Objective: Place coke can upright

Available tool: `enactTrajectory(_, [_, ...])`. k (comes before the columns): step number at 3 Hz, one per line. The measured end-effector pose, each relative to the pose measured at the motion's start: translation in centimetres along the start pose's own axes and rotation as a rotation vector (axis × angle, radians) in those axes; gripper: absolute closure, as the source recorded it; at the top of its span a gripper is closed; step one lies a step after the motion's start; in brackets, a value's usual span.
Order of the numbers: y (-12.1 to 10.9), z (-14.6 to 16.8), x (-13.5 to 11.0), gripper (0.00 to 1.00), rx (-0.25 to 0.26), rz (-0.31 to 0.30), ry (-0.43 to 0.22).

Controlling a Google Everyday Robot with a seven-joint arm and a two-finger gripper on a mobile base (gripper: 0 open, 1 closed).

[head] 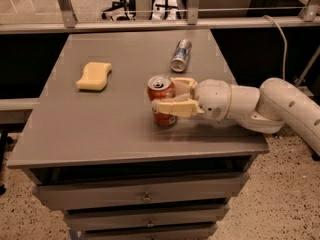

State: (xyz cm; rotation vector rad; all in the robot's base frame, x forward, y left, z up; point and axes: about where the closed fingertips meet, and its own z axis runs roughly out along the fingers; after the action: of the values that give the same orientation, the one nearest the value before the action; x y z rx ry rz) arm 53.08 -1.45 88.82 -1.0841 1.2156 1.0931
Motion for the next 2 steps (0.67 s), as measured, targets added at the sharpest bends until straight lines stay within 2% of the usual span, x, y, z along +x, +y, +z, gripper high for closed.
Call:
enactTrajectory(1, [0.11, -0.48, 0.41, 0.14, 0.008, 0.004, 0.004])
enactTrajectory(2, [0.21, -1.13, 0.76, 0.00, 0.013, 0.008, 0.016])
